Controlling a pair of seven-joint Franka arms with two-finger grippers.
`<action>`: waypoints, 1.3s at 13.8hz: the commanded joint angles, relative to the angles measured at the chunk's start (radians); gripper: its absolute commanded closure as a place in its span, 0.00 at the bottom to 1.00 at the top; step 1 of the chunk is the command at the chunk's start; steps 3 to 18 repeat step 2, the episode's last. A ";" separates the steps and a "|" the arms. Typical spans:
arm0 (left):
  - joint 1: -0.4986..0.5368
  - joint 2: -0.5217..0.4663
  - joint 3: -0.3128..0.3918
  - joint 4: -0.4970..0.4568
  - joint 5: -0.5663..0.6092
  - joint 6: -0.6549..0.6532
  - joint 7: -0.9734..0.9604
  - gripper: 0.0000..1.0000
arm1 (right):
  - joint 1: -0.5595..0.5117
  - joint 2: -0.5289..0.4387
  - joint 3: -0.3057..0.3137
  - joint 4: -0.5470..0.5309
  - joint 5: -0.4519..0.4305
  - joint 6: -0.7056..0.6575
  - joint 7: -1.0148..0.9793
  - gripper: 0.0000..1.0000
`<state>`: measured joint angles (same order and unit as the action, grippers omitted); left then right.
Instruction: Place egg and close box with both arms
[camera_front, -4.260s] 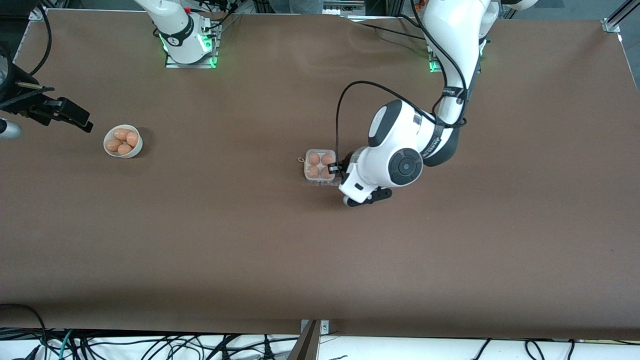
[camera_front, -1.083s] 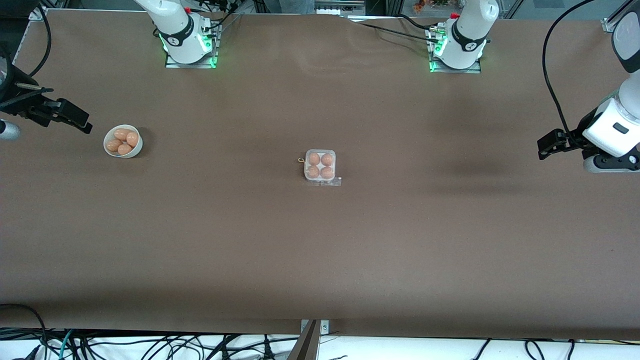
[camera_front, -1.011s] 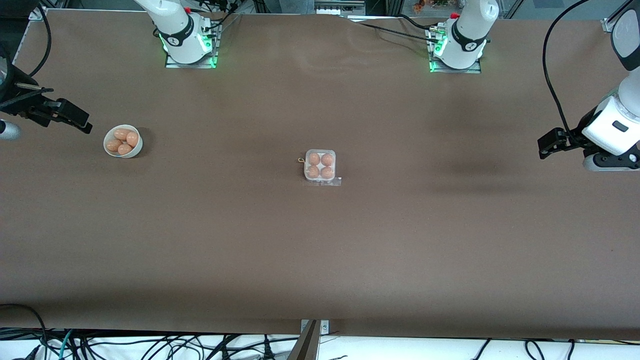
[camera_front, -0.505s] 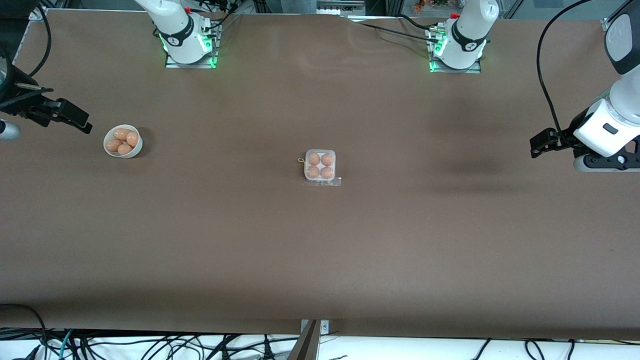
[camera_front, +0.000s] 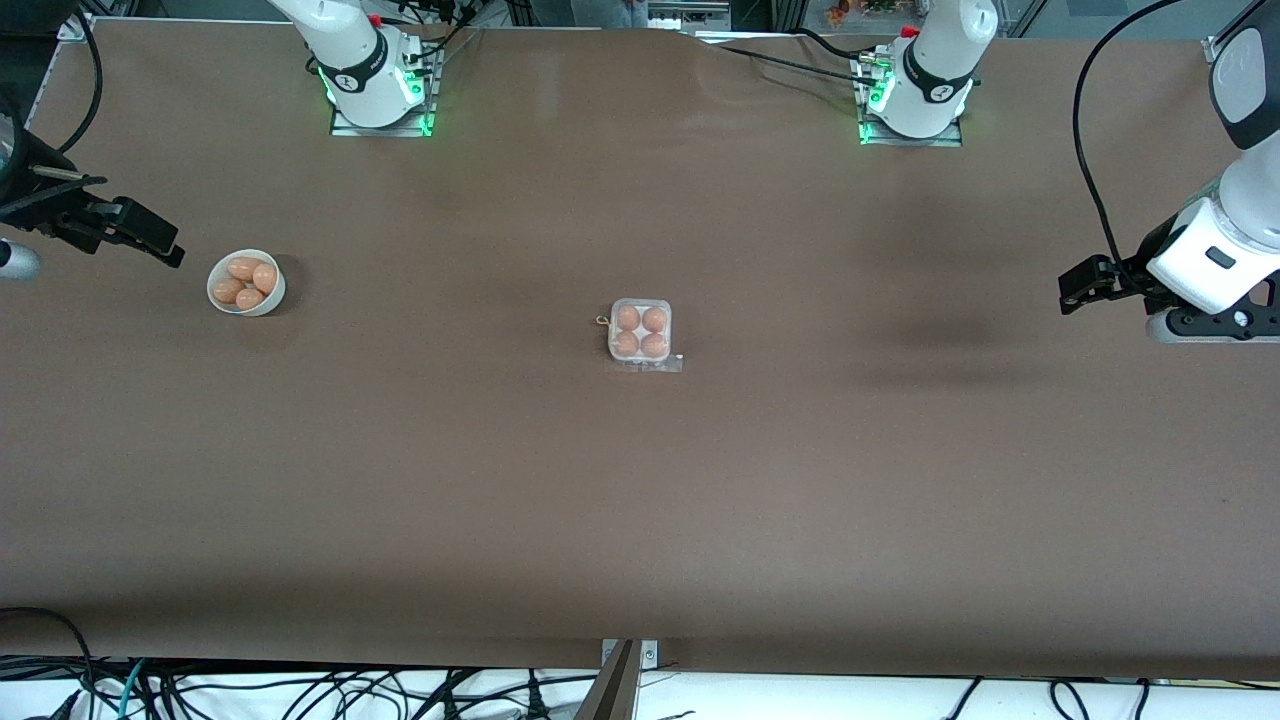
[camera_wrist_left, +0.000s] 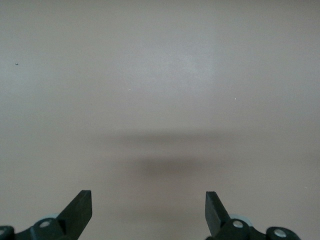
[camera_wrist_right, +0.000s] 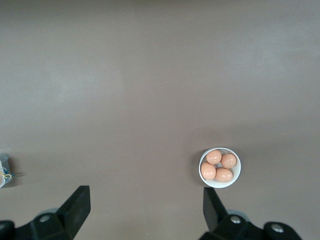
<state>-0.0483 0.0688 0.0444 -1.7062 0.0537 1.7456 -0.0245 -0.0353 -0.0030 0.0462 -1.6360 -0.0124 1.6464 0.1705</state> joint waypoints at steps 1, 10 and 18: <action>0.015 -0.009 -0.015 0.002 -0.022 -0.015 0.003 0.00 | -0.008 0.000 0.000 0.005 0.008 0.004 -0.019 0.00; 0.015 -0.009 -0.015 0.002 -0.023 -0.015 0.003 0.00 | -0.008 0.000 0.000 0.005 0.009 0.004 -0.019 0.00; 0.015 -0.009 -0.015 0.002 -0.023 -0.015 0.003 0.00 | -0.008 0.000 0.000 0.005 0.009 0.004 -0.019 0.00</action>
